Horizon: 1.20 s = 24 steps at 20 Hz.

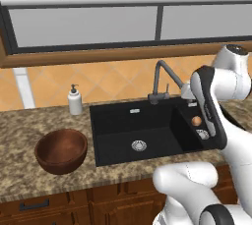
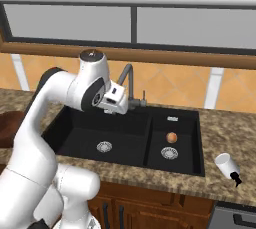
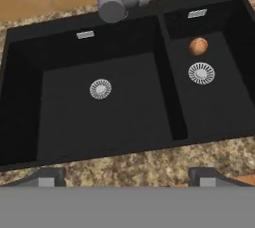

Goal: Pick the onion from the sink and place it in the bowl. Then pick the bowl and place it in the microwave. Then close the microwave door and press the start button.

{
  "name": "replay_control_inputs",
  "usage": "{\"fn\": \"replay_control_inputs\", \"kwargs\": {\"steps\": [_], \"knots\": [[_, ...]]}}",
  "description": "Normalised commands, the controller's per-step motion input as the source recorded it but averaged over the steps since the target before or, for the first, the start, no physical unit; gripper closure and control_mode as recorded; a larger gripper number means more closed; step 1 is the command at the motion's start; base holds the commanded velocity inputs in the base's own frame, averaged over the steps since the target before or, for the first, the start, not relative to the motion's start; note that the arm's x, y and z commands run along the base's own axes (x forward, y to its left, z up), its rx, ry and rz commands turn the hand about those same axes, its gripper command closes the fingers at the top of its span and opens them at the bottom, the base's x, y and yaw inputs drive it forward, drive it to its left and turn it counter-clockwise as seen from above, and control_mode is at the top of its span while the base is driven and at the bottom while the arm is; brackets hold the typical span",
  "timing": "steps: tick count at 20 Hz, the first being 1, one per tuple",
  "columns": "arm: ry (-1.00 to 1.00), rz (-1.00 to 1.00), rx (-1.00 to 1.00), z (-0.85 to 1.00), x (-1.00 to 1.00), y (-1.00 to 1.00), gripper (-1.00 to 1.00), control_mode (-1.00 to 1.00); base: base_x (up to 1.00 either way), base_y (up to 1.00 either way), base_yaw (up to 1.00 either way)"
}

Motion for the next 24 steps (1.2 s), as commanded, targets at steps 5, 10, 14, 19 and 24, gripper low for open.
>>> {"fn": "replay_control_inputs", "kwargs": {"steps": [5, 10, 14, 19, 24], "knots": [[0.0, -0.14, 0.16, -0.49, -0.09, -1.0, -1.0, -1.0, 0.0, 0.0, 0.0], [0.05, 0.0, 0.02, -0.14, 0.17, -0.87, -1.0, -1.0, 0.0, 0.0, 0.0], [0.11, 0.0, 0.0, -0.03, 0.33, -0.46, -1.0, -1.0, 0.0, 0.0, 0.0], [0.02, 0.0, 0.0, -0.26, 0.61, -0.25, -1.0, -1.0, 0.0, 0.0, 0.0], [0.0, 0.0, 0.0, -0.48, 0.75, -0.28, -1.0, -1.0, 0.0, 0.0, 0.0]]}}
